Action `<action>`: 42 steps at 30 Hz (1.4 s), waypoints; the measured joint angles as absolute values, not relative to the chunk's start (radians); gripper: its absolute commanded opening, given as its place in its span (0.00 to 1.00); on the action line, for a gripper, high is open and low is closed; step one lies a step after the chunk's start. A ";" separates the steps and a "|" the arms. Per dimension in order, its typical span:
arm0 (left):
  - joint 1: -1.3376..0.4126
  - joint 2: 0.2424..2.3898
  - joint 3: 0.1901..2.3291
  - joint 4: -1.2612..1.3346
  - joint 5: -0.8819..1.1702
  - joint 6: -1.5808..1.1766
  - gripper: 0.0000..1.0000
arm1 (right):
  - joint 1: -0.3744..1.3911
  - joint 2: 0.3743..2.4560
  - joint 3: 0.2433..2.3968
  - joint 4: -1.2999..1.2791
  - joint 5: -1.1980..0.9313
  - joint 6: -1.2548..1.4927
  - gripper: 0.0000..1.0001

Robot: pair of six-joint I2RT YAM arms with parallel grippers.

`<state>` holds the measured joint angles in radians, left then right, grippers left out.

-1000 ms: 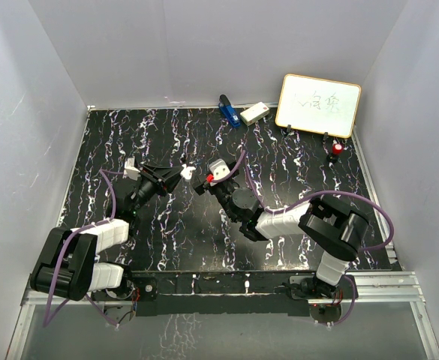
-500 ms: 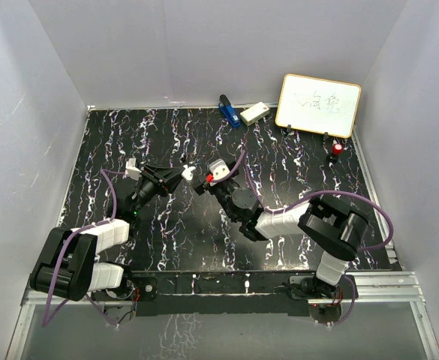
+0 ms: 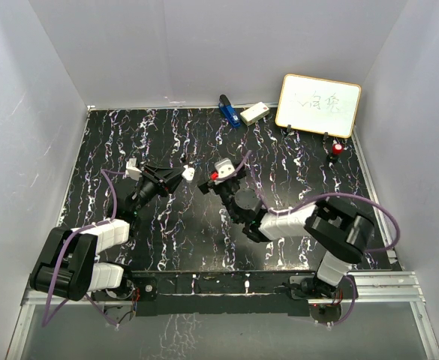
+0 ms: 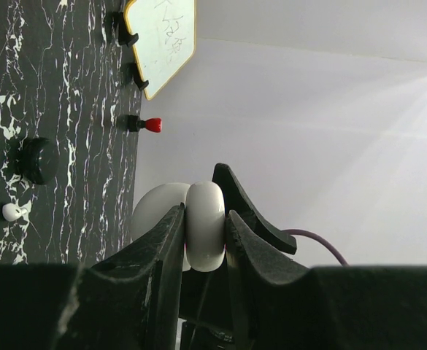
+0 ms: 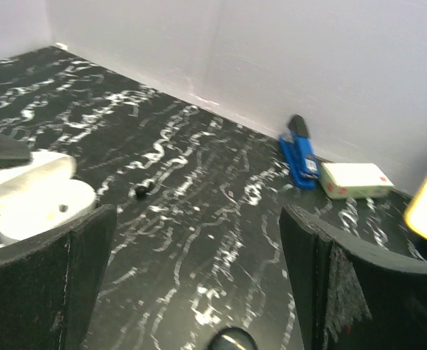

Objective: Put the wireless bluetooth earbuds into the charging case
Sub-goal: Place the earbud in the charging case, then pick up the earbud from the center of the board.

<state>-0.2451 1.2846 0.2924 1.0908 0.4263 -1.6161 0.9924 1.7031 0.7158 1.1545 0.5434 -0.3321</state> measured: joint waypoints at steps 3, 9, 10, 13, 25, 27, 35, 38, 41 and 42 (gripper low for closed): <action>-0.237 1.292 0.292 1.095 0.426 -1.616 0.00 | 0.976 1.611 0.653 1.100 0.608 -0.301 0.93; -0.218 1.373 0.292 1.179 0.422 -1.635 0.00 | 0.834 1.350 0.635 0.733 0.614 -0.065 0.86; -0.216 1.386 0.290 1.195 0.421 -1.640 0.00 | 0.807 1.330 0.651 0.660 0.591 -0.024 0.86; -0.213 1.415 0.274 1.242 0.418 -1.654 0.00 | 0.769 1.345 0.734 0.431 0.500 0.054 0.82; -0.212 1.220 0.223 1.135 0.400 -1.596 0.00 | 0.779 1.541 0.844 -0.006 0.198 0.144 0.76; -0.212 1.197 0.222 1.117 0.399 -1.587 0.00 | 0.779 1.576 0.855 -0.028 0.182 0.154 0.75; -0.211 1.188 0.198 1.087 0.396 -1.578 0.00 | 0.804 1.673 0.894 -0.056 0.147 0.180 0.68; -0.211 1.193 0.196 1.086 0.396 -1.578 0.00 | 0.814 1.689 0.909 -0.055 0.142 0.186 0.66; -0.210 1.200 0.195 1.091 0.396 -1.578 0.00 | 0.818 1.699 0.919 -0.054 0.139 0.189 0.63; -0.209 1.203 0.195 1.092 0.396 -1.578 0.00 | 0.818 1.703 0.921 -0.054 0.139 0.189 0.62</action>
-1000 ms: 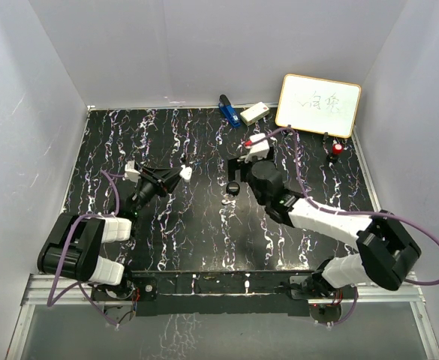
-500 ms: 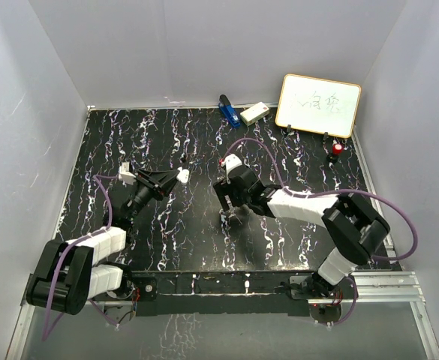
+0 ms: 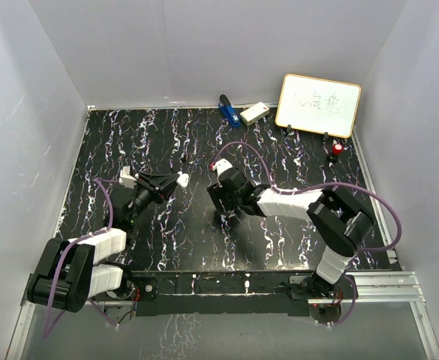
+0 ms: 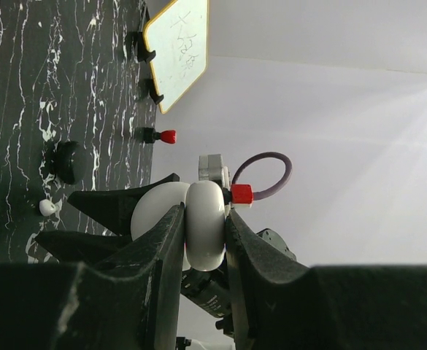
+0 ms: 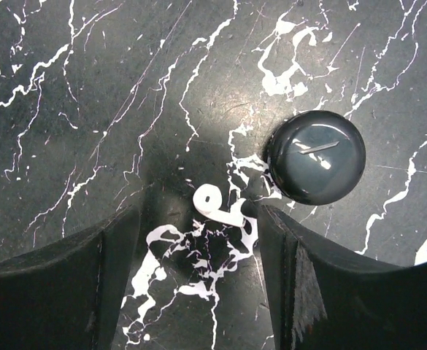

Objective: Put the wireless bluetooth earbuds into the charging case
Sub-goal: Pick up the earbud from the center of the board.

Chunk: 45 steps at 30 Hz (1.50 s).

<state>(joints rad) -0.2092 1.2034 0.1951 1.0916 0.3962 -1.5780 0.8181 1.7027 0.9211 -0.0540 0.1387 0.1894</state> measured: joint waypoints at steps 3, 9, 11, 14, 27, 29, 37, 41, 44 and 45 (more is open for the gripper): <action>-0.205 1.208 0.194 1.092 0.396 -1.578 0.00 | 0.818 1.715 0.929 -0.052 0.138 0.190 0.60; -0.198 1.210 0.192 1.100 0.397 -1.580 0.00 | 0.818 1.737 0.941 -0.053 0.138 0.191 0.52; -0.197 1.210 0.191 1.100 0.397 -1.581 0.00 | 0.818 1.746 0.946 -0.052 0.138 0.191 0.51; -0.193 1.210 0.186 1.099 0.398 -1.581 0.00 | 0.818 1.766 0.952 -0.051 0.141 0.191 0.50; -0.184 1.217 0.181 1.101 0.401 -1.582 0.00 | 0.818 1.769 0.955 -0.051 0.153 0.195 0.34; -0.184 1.217 0.181 1.101 0.401 -1.582 0.00 | 0.818 1.770 0.955 -0.052 0.156 0.198 0.32; -0.178 1.217 0.181 1.107 0.402 -1.582 0.00 | 0.818 1.777 0.966 -0.057 0.165 0.213 0.21; -0.178 1.219 0.181 1.108 0.404 -1.582 0.00 | 0.818 1.783 0.973 -0.058 0.165 0.214 0.14; -0.178 1.222 0.181 1.111 0.404 -1.582 0.00 | 0.818 1.783 0.976 -0.065 0.165 0.216 0.10; -0.178 1.224 0.181 1.114 0.404 -1.582 0.00 | 0.818 1.783 0.978 -0.069 0.165 0.217 0.09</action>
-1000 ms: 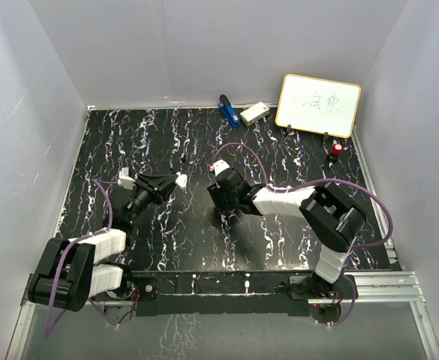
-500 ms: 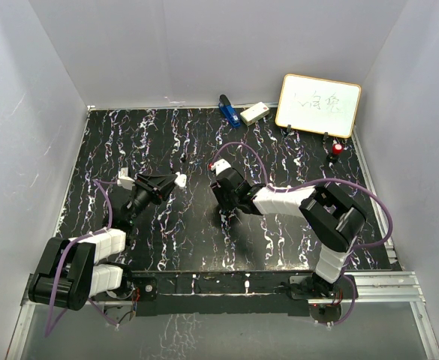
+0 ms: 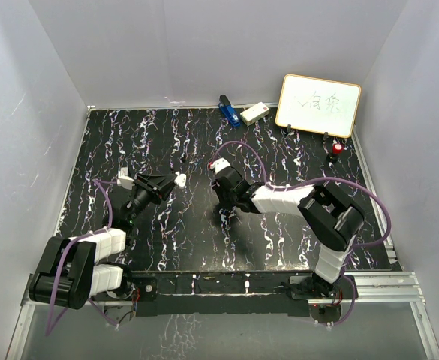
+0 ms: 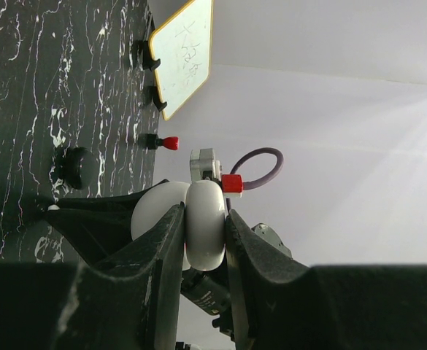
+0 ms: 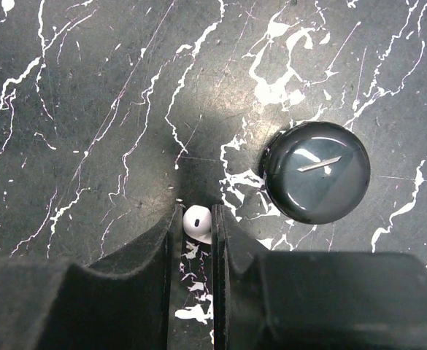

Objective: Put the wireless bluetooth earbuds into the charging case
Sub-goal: Pick up the earbud from the center of the board.

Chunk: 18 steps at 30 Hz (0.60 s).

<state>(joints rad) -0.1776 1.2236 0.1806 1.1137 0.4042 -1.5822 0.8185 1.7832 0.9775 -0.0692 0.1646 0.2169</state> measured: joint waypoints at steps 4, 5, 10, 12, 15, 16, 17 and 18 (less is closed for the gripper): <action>-0.178 1.237 0.181 1.122 0.405 -1.582 0.00 | 0.818 1.777 0.982 -0.087 0.160 0.220 0.04; -0.178 1.240 0.180 1.121 0.405 -1.582 0.00 | 0.818 1.770 0.984 -0.096 0.158 0.222 0.02; -0.178 1.250 0.178 1.123 0.405 -1.583 0.00 | 0.805 1.702 0.999 -0.102 0.130 0.251 0.00; -0.178 1.256 0.178 1.128 0.405 -1.584 0.00 | 0.789 1.667 1.006 -0.089 0.108 0.272 0.00; -0.178 1.274 0.178 1.143 0.405 -1.591 0.00 | 0.757 1.597 1.002 -0.025 0.062 0.334 0.00; -0.178 1.283 0.178 1.150 0.405 -1.594 0.00 | 0.748 1.571 0.991 0.015 0.048 0.358 0.00; -0.178 1.291 0.179 1.155 0.405 -1.598 0.00 | 0.740 1.542 0.971 0.065 0.036 0.386 0.00; -0.178 1.299 0.182 1.160 0.405 -1.601 0.00 | 0.734 1.510 0.944 0.119 0.023 0.414 0.00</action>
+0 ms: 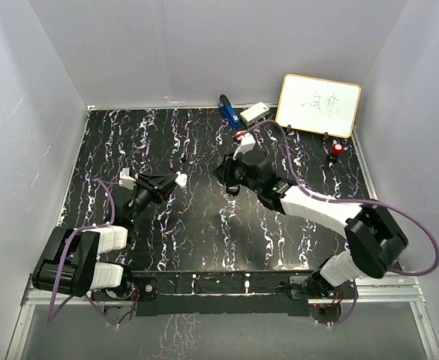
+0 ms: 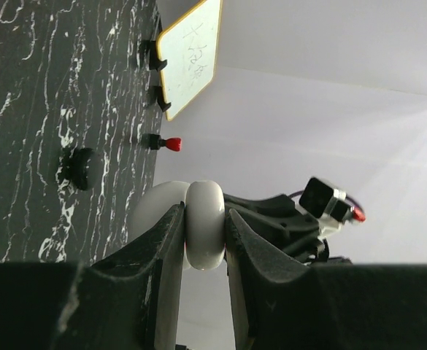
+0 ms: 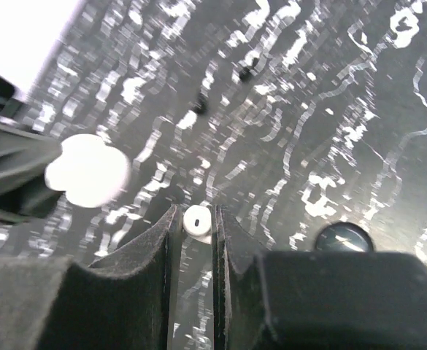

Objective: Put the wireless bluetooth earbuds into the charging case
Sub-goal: Pick up the earbud from the center of the board, then place the earbud in the charging case.

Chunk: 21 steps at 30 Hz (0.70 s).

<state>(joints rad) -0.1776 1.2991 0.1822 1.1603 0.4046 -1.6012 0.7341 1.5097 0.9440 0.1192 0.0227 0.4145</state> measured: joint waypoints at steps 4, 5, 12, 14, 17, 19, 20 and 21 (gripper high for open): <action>-0.178 1.318 0.210 1.183 0.404 -1.617 0.00 | 0.718 1.414 0.821 0.329 -0.032 0.524 0.00; -0.178 1.321 0.218 1.188 0.403 -1.621 0.00 | 0.714 1.404 0.801 0.374 -0.051 0.550 0.00; -0.179 1.355 0.274 1.227 0.400 -1.641 0.00 | 0.679 1.401 0.728 0.606 -0.149 0.699 0.00; -0.183 1.366 0.285 1.235 0.400 -1.646 0.00 | 0.673 1.407 0.711 0.677 -0.170 0.742 0.00; -0.195 1.402 0.297 1.264 0.398 -1.659 0.00 | 0.670 1.431 0.695 0.775 -0.197 0.802 0.00; -0.202 1.430 0.300 1.287 0.399 -1.669 0.00 | 0.666 1.454 0.689 0.825 -0.212 0.834 0.00; -0.207 1.446 0.300 1.298 0.399 -1.677 0.00 | 0.665 1.469 0.689 0.849 -0.218 0.846 0.00; -0.211 1.461 0.300 1.308 0.399 -1.686 0.00 | 0.665 1.483 0.688 0.873 -0.222 0.856 0.00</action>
<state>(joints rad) -0.2108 1.4612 0.3004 1.3075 0.3992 -1.6855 0.6651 1.4830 0.6884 0.8730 -0.2218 0.8558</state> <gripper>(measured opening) 0.249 0.173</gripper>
